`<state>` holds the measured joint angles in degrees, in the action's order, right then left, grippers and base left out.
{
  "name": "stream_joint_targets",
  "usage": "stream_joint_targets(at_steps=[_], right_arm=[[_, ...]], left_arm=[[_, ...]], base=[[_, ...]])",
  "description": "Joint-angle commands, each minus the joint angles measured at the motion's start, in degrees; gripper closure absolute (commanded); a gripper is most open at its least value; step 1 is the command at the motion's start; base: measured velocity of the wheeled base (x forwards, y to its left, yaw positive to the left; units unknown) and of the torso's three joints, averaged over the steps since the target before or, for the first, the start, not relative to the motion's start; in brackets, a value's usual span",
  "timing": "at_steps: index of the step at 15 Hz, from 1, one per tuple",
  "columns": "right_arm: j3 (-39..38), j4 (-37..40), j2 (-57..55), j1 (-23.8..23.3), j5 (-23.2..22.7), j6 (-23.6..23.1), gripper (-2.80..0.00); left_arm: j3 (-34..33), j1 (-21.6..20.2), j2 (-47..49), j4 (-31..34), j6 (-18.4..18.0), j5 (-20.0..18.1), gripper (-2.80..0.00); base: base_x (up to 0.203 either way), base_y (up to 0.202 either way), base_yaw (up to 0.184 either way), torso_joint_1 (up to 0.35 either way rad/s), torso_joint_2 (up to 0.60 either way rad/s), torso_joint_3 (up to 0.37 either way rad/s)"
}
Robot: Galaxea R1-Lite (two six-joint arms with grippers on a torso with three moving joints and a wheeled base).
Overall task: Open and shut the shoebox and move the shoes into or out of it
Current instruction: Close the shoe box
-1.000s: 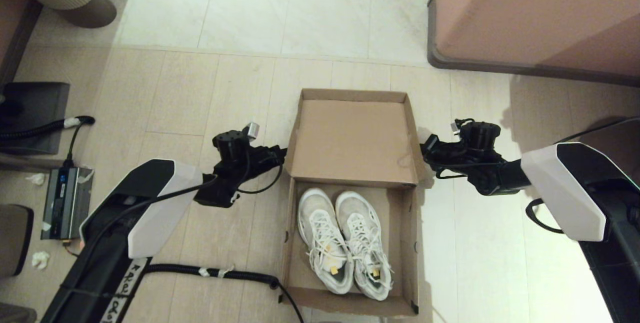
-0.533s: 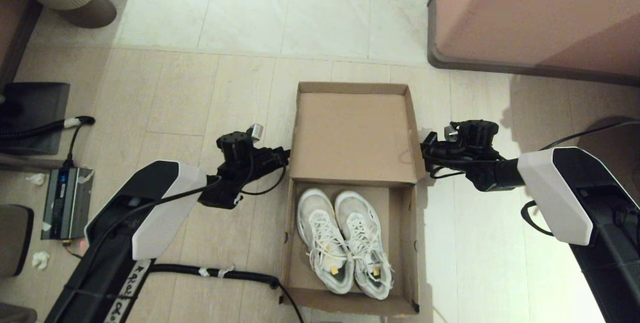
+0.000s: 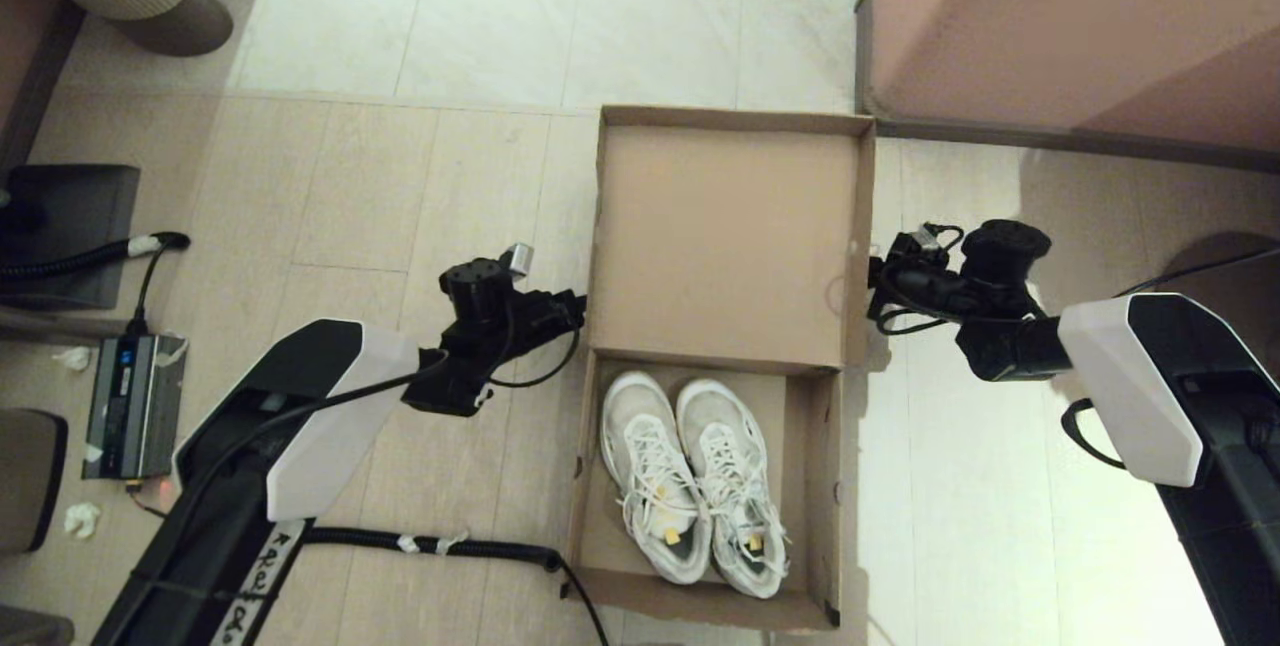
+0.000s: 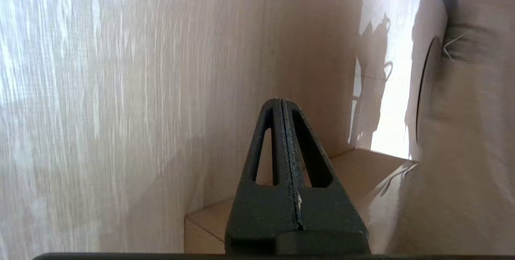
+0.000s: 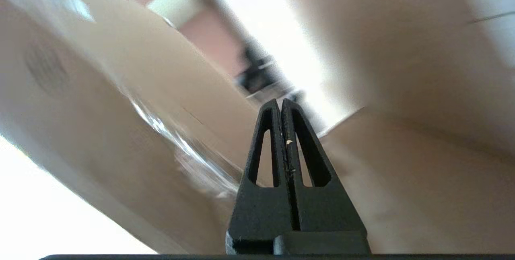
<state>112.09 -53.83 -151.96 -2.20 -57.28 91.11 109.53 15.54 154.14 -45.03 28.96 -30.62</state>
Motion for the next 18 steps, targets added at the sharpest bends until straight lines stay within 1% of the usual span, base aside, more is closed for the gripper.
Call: stream_joint_targets(at_steps=[1,2,4,6,10,12,13,14,15,18], right_arm=[[0.0,-6.4,0.2,-0.9,-2.2,9.6,0.00],[-0.2,-8.1,1.0,-1.0,-3.9,12.2,0.00],[-1.1,-8.4,3.0,-1.1,-5.6,13.2,0.00],[-1.8,-8.9,4.8,-1.0,-7.0,17.0,0.00],[-4.0,-9.7,8.5,-1.0,-10.8,18.4,0.00],[-5.2,-11.3,10.2,-1.0,-12.6,21.5,0.00],[-6.5,-13.2,11.2,-1.0,-14.6,23.0,0.00],[-7.9,-14.9,12.3,-1.1,-17.6,24.7,0.00],[-9.7,-16.1,13.4,-1.2,-19.4,25.8,0.00],[-17.2,-20.0,17.4,-1.2,-23.2,26.5,0.00]], left_arm=[[0.0,-0.1,-1.2,-0.5,0.2,-0.1,0.00],[0.0,-0.1,-2.0,-0.5,0.2,-0.1,0.00],[0.0,-0.2,-3.6,-0.4,0.3,-0.1,0.00],[0.0,-0.1,-5.3,-0.4,1.1,-0.1,0.00],[0.0,0.6,-7.5,-0.5,1.6,-0.2,0.00],[0.0,1.2,-8.7,-0.5,2.1,-0.2,0.00],[0.0,1.4,-9.4,-0.5,2.8,-0.2,0.00],[0.0,1.6,-10.3,-0.5,3.5,-0.2,0.00],[0.0,1.8,-11.3,-0.5,4.2,-0.2,0.00],[-0.5,2.1,-13.8,-0.5,4.6,-0.1,0.00]], base=[[0.000,0.000,0.000,0.000,0.00,0.000],[0.000,0.000,0.000,0.000,0.00,0.000],[0.000,0.000,0.000,0.000,0.00,0.000],[0.000,0.000,0.000,0.000,0.00,0.000],[0.000,0.000,0.000,0.000,0.00,0.000],[0.000,0.000,0.000,0.000,0.00,0.000],[0.000,0.000,0.000,0.000,0.00,0.000],[0.000,0.000,0.000,0.000,0.00,0.000],[0.000,0.000,0.000,0.000,0.00,0.000],[0.000,0.000,0.000,0.000,0.00,0.000]])
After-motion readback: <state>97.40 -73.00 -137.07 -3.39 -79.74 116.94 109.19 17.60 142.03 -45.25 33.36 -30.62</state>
